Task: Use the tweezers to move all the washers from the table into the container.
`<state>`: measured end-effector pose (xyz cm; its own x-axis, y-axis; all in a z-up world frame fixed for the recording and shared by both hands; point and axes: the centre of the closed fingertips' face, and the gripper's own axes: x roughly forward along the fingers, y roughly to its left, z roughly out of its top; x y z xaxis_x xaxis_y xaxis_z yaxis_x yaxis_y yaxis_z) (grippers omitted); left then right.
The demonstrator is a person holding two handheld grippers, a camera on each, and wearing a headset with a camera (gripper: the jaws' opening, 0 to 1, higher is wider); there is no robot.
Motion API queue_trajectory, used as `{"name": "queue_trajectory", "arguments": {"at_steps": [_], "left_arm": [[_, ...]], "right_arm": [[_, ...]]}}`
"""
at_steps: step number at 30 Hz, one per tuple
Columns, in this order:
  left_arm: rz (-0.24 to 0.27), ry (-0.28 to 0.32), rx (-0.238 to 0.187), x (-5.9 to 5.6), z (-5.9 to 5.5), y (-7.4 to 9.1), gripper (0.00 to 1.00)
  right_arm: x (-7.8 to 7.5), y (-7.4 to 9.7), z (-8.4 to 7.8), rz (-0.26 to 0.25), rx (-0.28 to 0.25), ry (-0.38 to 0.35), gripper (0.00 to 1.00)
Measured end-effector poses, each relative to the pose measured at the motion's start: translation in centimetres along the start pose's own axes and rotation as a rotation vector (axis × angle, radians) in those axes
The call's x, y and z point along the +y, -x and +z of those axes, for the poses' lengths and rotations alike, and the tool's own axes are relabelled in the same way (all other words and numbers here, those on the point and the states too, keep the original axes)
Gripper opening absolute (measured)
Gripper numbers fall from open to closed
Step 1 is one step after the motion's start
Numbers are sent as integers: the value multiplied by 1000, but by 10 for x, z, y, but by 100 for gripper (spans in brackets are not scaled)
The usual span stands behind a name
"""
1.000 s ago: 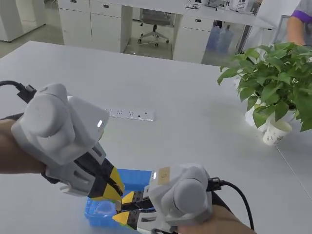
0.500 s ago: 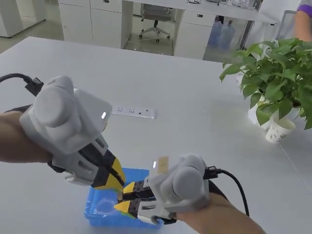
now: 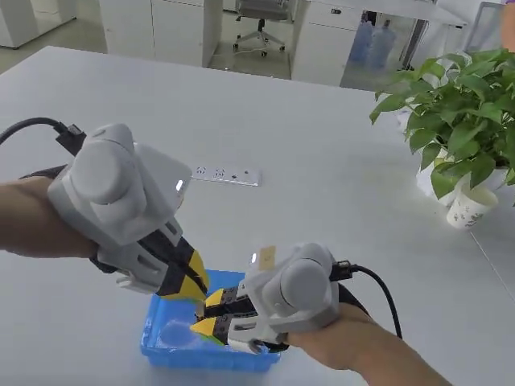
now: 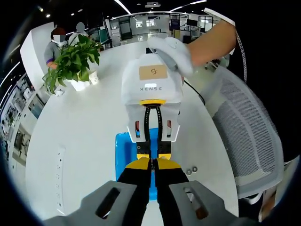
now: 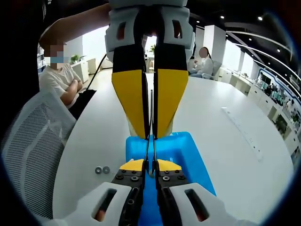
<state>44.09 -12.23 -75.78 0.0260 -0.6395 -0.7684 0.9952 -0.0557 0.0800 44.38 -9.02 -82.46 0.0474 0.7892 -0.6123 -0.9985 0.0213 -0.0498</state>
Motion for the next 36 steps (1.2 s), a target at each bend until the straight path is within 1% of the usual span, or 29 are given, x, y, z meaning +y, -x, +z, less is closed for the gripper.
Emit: {"name": "queue_trajectory", "arguments": {"at_steps": [3, 7, 20, 27, 36], "left_arm": [[2, 0, 4, 4, -5, -6, 6], [0, 4, 7, 6, -9, -13, 6], [0, -1, 22, 6, -18, -31, 6], [-2, -4, 25, 6, -18, -35, 6], [-5, -3, 20, 6, -16, -36, 6]], "right_arm": [[-3, -4, -7, 7, 11, -9, 9], [-4, -7, -14, 16, 25, -11, 9], [-5, -14, -33, 41, 82, -10, 10], [-5, -15, -39, 42, 108, -7, 10], [-6, -14, -40, 38, 110, -7, 11]]}}
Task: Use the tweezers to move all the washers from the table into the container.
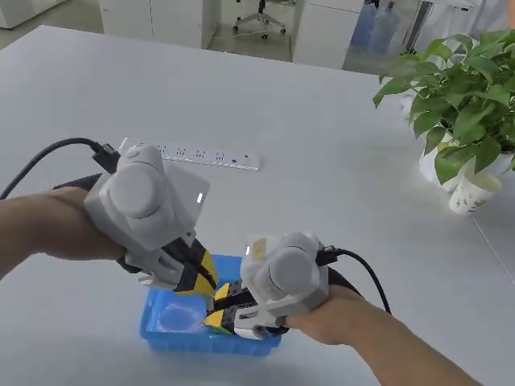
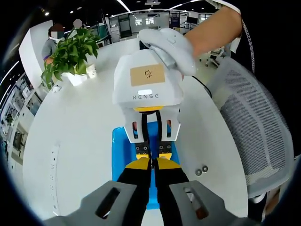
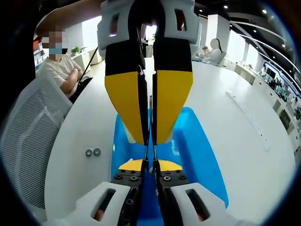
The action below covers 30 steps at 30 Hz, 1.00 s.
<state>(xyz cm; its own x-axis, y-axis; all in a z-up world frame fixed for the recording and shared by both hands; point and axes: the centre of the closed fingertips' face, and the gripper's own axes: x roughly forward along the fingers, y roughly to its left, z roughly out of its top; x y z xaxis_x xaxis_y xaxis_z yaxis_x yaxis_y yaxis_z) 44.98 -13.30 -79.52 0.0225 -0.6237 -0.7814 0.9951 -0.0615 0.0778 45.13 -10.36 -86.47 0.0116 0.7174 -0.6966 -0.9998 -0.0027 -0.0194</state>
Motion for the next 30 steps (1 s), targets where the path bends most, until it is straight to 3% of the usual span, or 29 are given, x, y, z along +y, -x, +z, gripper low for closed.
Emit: {"name": "queue_trajectory", "arguments": {"at_steps": [15, 30], "left_arm": [[6, -7, -15, 0, 6, 5, 6], [12, -8, -31, -6, 17, 25, 5]], "right_arm": [[0, 5, 6, -13, -18, -2, 11], [5, 16, 27, -29, -77, 2, 11]]}}
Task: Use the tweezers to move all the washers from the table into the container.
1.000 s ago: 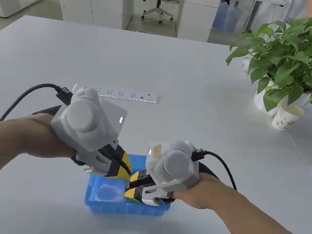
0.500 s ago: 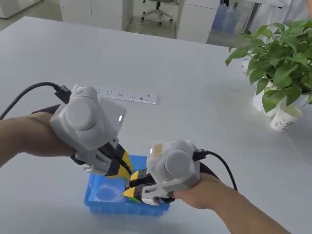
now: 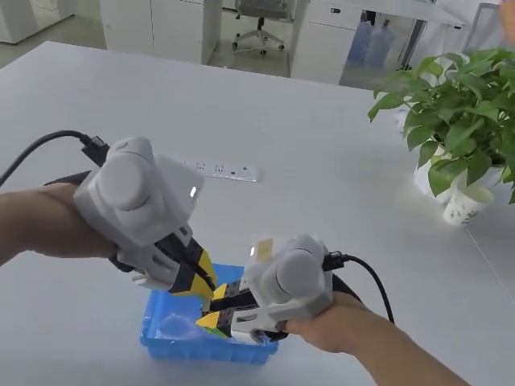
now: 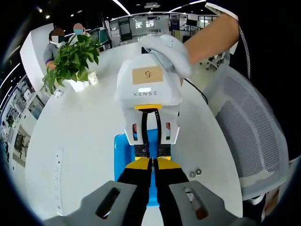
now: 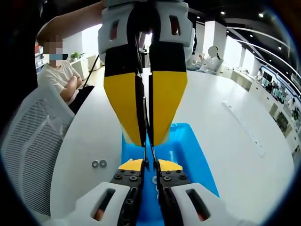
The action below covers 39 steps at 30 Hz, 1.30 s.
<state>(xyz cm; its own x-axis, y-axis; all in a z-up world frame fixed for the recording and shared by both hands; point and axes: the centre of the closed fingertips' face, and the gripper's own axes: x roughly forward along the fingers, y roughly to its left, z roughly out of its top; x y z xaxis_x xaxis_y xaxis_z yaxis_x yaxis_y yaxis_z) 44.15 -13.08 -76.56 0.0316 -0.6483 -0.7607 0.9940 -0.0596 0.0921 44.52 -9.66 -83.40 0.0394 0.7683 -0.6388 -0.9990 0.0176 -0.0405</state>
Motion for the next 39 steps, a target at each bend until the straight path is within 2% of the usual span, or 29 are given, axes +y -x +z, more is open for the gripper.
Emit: {"name": "queue_trajectory", "arguments": {"at_steps": [8, 20, 28, 35, 39], "left_arm": [[12, 1, -9, -5, 5, 9, 5], [18, 24, -59, -17, 16, 22, 5], [13, 20, -54, -32, 22, 28, 5], [0, 21, -23, -50, 20, 28, 5], [-2, 29, -19, -57, 18, 27, 5]], "right_arm": [[6, 6, 13, -7, -30, 9, 13], [19, 12, 26, -9, -42, 41, 11], [35, 17, 32, -2, -46, 51, 10], [53, 14, 32, 11, -45, 59, 10], [61, 11, 32, 25, -37, 70, 10]]}}
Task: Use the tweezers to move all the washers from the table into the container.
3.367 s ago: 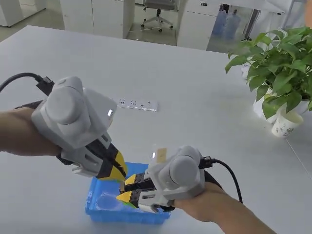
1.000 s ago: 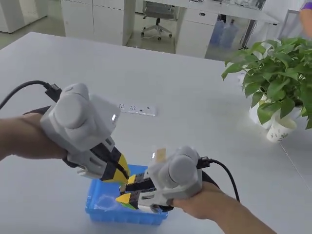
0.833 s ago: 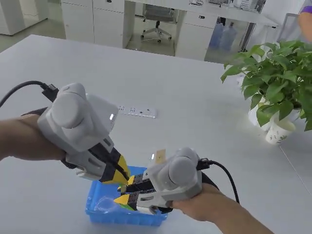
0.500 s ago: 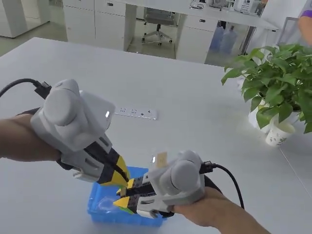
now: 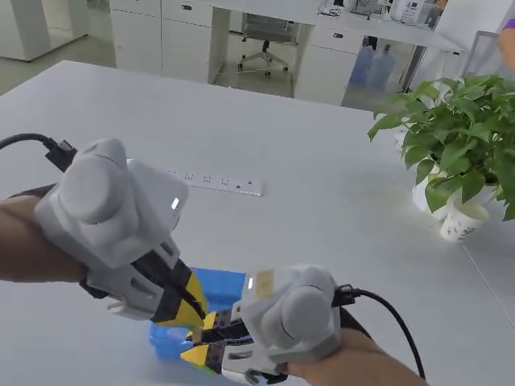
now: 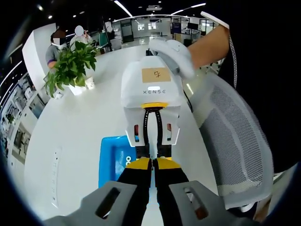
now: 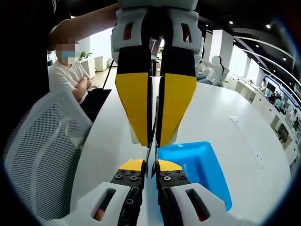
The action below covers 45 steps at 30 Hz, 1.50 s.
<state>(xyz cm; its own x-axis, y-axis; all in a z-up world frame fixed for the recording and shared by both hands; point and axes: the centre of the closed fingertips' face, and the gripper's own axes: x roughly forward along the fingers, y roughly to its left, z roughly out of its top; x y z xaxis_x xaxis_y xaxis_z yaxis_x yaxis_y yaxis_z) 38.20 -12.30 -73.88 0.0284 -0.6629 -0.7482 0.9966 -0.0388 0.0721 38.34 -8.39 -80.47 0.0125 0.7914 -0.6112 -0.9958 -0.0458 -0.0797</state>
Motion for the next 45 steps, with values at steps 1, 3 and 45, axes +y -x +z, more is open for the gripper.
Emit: {"name": "queue_trajectory", "arguments": {"at_steps": [1, 3, 45], "left_arm": [[1, 1, 1, -1, -1, 0, 5], [2, 6, 4, -4, -2, 0, 5], [-28, 26, 83, -47, -39, -26, 6]], "right_arm": [[2, -1, 0, 2, 1, 2, 10], [5, -2, 0, 5, 0, 2, 10], [52, -36, -29, 84, 5, 0, 11]]}}
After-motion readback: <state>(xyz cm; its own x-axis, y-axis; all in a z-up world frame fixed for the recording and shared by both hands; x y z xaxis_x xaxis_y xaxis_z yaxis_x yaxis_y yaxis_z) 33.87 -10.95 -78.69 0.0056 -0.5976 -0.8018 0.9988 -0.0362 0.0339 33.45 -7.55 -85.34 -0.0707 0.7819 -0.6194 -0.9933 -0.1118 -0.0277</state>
